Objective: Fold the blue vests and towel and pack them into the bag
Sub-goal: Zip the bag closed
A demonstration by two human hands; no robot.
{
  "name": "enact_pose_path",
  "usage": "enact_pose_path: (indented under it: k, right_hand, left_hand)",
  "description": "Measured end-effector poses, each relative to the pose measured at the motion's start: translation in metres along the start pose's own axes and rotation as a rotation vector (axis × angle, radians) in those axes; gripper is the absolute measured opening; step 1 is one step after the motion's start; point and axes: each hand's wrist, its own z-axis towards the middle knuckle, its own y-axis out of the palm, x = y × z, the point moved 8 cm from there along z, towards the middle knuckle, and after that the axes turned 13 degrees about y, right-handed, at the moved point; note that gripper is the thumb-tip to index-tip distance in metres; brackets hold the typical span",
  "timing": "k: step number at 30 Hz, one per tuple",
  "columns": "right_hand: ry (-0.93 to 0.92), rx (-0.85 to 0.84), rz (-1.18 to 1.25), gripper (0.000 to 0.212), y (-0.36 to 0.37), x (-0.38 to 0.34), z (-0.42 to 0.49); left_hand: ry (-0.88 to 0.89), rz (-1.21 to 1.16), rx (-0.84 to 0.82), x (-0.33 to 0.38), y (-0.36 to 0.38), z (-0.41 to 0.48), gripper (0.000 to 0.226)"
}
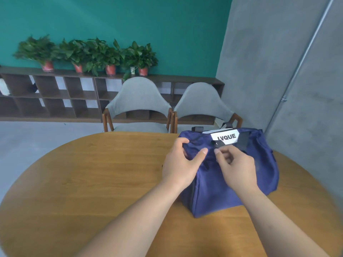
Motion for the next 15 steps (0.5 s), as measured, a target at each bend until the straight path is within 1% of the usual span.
enact_pose_path:
  k: [2, 4, 6, 9, 15]
  right_hand:
    - [-0.029, -0.020, -0.009, 0.014, 0.009, 0.005, -0.015]
    - [-0.070, -0.009, -0.034, 0.015, 0.016, 0.008, -0.030]
    - [-0.101, 0.006, -0.052, 0.011, 0.024, 0.009, -0.039]
    - [-0.088, 0.023, -0.070, 0.010, 0.031, 0.008, -0.044]
    - [-0.075, 0.055, -0.086, 0.018, 0.029, 0.002, -0.044]
  left_hand:
    - [0.030, 0.038, -0.015, 0.003, 0.005, -0.006, 0.055]
    - [0.071, 0.063, -0.019, 0.005, 0.011, -0.010, 0.050]
    - [0.101, 0.092, -0.020, 0.004, 0.013, -0.013, 0.045]
    - [0.118, 0.100, 0.012, 0.002, 0.013, -0.017, 0.039]
    - [0.113, 0.156, 0.055, 0.002, 0.006, -0.014, 0.020]
